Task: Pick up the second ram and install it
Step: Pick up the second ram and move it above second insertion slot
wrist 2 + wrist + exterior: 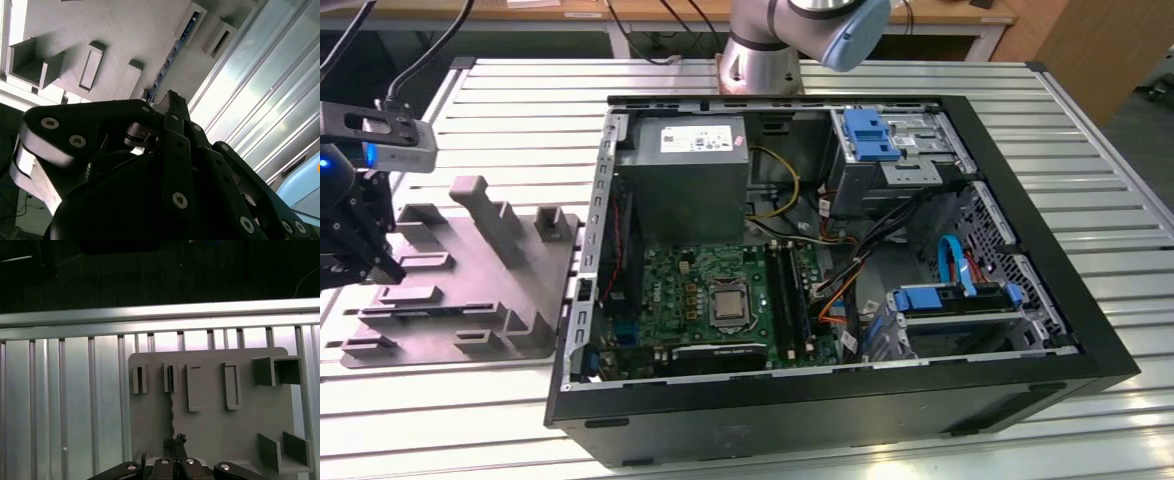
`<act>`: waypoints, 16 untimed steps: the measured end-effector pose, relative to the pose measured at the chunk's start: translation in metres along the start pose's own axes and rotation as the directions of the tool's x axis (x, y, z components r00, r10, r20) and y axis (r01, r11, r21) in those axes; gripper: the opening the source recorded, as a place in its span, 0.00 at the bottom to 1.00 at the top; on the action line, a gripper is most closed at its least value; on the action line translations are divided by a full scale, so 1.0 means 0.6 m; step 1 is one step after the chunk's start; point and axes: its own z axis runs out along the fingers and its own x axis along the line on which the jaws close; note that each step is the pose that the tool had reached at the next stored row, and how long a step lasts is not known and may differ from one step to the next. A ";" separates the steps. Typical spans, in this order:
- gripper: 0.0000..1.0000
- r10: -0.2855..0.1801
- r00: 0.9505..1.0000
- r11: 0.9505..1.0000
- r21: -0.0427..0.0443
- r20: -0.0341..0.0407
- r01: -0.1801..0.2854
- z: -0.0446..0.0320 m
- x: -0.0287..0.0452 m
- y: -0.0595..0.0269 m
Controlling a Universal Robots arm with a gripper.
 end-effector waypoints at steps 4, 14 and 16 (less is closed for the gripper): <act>0.10 0.000 1.000 1.000 0.010 0.001 0.000 0.005 0.000 0.000; 0.10 -0.003 1.000 1.000 0.028 0.002 0.003 0.022 0.000 -0.001; 0.10 -0.004 1.000 1.000 0.031 0.002 0.004 0.026 0.000 -0.001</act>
